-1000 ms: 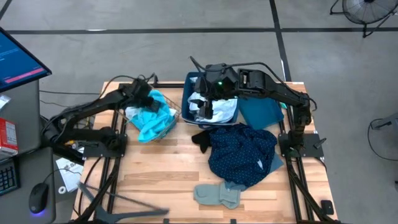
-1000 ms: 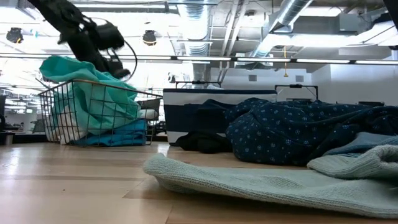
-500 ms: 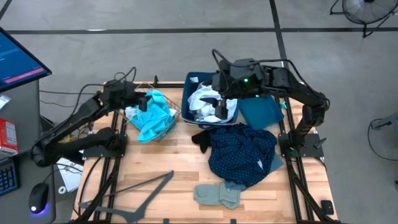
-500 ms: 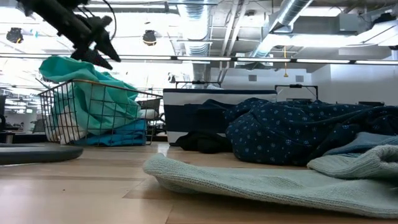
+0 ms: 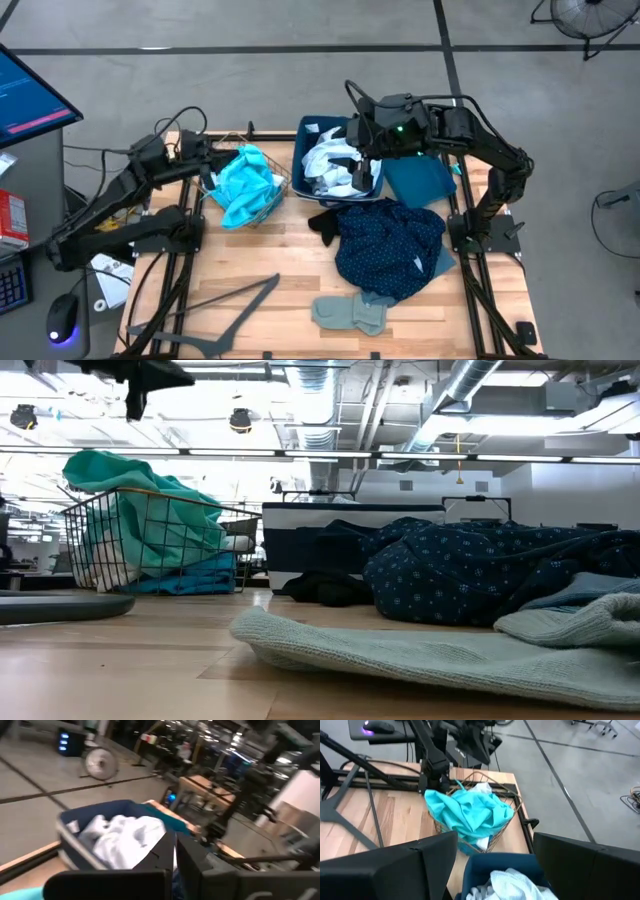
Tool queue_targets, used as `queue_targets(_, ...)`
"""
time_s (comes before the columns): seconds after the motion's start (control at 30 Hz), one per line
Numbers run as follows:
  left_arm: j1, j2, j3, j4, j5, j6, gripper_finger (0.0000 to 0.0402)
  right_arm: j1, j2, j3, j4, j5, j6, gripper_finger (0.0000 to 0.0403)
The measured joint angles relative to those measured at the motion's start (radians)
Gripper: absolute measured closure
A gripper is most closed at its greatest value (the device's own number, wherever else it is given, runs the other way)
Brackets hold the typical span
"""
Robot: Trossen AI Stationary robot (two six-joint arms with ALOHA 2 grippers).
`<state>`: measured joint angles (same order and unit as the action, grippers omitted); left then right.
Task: Pick & Place Cloths
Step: Put the blue shorts into the gold wire basket
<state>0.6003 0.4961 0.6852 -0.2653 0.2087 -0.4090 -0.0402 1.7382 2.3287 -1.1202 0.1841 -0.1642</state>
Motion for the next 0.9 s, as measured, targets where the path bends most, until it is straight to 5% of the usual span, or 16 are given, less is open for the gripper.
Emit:
queue_targets(0.2, -0.193, 0.064, 0.023, -0.037, -0.014, -0.018, 0.0401, 0.0, 0.0, 0.0, -0.025, 0.0, 0.021, 0.0149)
queue_targets(0.5, -0.493, 0.254, 0.022, -0.262, -0.237, -0.102, 0.0401, 0.0, 0.0, 0.0, -0.077, 0.0, 0.034, 0.0149)
queue_targets(0.7, -0.518, 0.332, 0.022, -0.499, -0.298, -0.295, 0.0401, 0.0, 0.0, 0.0, -0.077, 0.0, 0.033, 0.0149)
queue_targets(0.9, -0.467, 0.356, 0.022, -0.57, -0.505, -0.398, 0.0401, 0.0, 0.001, 0.0, -0.078, 0.0, 0.032, 0.0149)
